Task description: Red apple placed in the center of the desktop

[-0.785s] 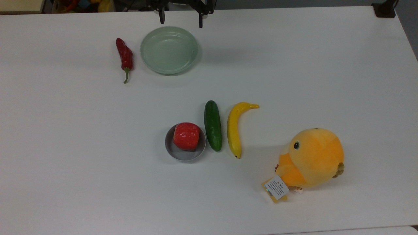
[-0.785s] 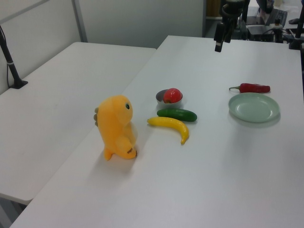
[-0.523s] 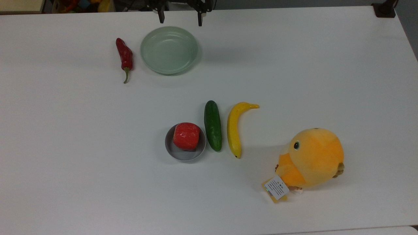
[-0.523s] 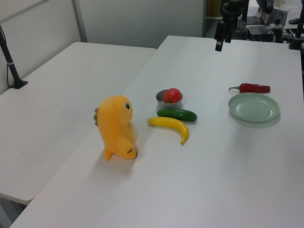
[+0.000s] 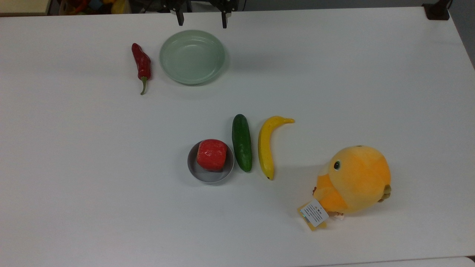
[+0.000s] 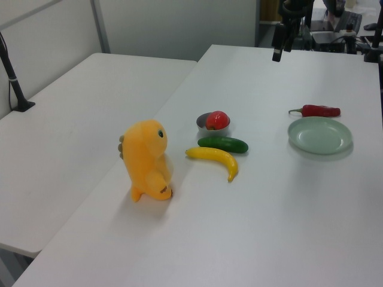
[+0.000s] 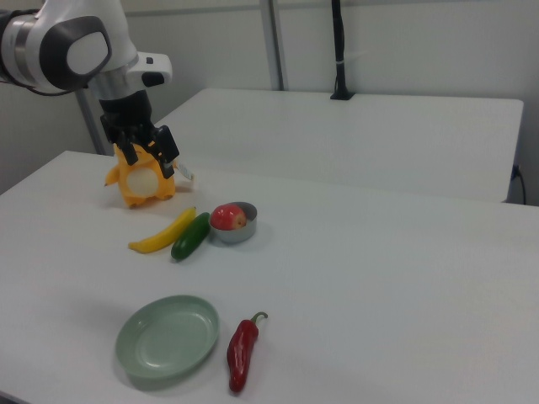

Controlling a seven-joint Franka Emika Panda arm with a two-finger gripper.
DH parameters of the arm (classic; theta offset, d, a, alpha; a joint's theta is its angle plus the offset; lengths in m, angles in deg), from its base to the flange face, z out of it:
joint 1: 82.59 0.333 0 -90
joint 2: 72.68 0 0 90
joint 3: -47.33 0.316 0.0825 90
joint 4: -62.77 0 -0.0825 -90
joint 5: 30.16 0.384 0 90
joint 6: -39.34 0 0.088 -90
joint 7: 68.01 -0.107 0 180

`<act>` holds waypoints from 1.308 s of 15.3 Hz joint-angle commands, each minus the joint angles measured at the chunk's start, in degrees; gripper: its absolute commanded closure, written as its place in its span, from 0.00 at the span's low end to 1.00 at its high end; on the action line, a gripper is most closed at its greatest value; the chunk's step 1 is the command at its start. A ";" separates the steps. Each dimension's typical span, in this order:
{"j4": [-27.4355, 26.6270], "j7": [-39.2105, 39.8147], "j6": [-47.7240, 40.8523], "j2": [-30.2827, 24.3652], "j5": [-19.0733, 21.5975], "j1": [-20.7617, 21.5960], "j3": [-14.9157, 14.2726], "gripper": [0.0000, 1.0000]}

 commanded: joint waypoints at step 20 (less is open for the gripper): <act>12.01 1.45 25.51 27.30 -1.77 0.27 2.30 0.00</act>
